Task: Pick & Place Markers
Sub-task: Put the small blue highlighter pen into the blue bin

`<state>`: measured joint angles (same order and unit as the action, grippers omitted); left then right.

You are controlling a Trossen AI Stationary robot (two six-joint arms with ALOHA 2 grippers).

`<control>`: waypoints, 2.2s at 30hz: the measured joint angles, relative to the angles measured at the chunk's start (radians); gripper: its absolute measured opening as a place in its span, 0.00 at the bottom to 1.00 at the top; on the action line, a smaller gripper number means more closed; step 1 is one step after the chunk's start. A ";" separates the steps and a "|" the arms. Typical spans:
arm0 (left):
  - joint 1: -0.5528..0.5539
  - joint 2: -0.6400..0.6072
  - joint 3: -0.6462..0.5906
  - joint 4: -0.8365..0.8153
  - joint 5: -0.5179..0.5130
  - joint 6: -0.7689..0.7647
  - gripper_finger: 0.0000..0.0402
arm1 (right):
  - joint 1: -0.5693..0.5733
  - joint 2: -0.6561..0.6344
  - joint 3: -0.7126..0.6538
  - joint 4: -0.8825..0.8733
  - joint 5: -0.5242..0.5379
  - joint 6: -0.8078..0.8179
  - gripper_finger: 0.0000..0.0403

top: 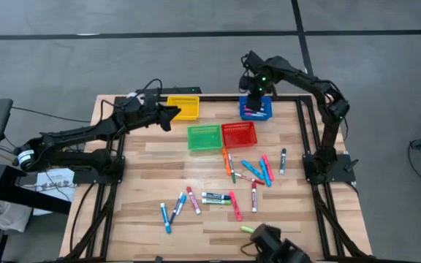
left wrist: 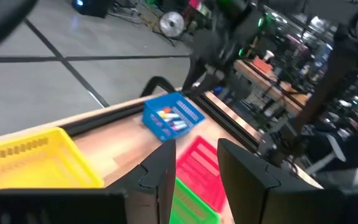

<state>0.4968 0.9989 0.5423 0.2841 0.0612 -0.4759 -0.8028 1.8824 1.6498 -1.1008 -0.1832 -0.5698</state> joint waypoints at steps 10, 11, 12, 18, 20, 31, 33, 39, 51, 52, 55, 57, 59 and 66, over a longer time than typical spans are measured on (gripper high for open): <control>-0.149 0.000 0.000 -0.013 -0.011 0.000 0.29 | 0.145 -0.249 -0.002 -0.098 -0.391 0.078 0.25; -0.164 0.000 0.000 -0.014 -0.019 -0.005 0.29 | 0.173 -0.269 -0.002 -0.101 -0.394 0.090 0.25; -0.176 0.000 0.000 -0.014 -0.030 -0.011 0.29 | 0.199 -0.289 -0.002 -0.099 -0.393 0.104 0.25; -0.274 0.000 0.000 -0.015 -0.100 -0.031 0.29 | 0.345 -0.371 -0.002 -0.104 -0.394 0.138 0.25; -0.321 0.000 0.000 -0.015 -0.149 -0.034 0.29 | 0.384 -0.386 -0.007 -0.105 -0.394 0.161 0.25; -0.695 0.004 0.000 -0.043 -0.353 -0.294 0.29 | 0.600 -0.586 -0.439 0.239 -0.390 0.455 0.25; -0.773 0.021 0.001 -0.045 -0.407 -0.370 0.29 | 0.653 -0.627 -0.534 0.343 -0.371 0.537 0.25; -0.944 0.135 0.004 -0.044 -0.467 -0.642 0.29 | 0.810 -0.721 -0.738 0.608 -0.222 0.732 0.25; -1.015 0.375 0.147 -0.065 -0.424 -0.836 0.29 | 0.861 -0.924 -0.934 0.774 -0.101 0.780 0.25; -1.012 0.382 0.155 -0.087 -0.410 -0.851 0.28 | 0.853 -0.950 -0.952 0.787 -0.101 0.781 0.25; -1.010 0.404 0.172 -0.176 -0.361 -0.922 0.25 | 0.827 -1.039 -1.004 0.819 -0.101 0.796 0.25; -1.012 0.406 0.172 -0.243 -0.318 -0.986 0.22 | 0.811 -1.097 -1.041 0.866 -0.101 0.814 0.25; -1.015 0.413 0.172 -0.276 -0.263 -1.061 0.19 | 0.800 -1.158 -1.079 0.897 -0.101 0.828 0.25; -1.031 0.429 0.167 -0.307 -0.180 -1.261 0.13 | 0.776 -1.308 -1.157 0.963 -0.077 0.861 0.25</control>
<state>-0.5339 1.4282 0.7097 -0.0229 -0.1186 -1.7365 -0.0273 0.5749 0.4931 -0.1383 -0.2604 0.2912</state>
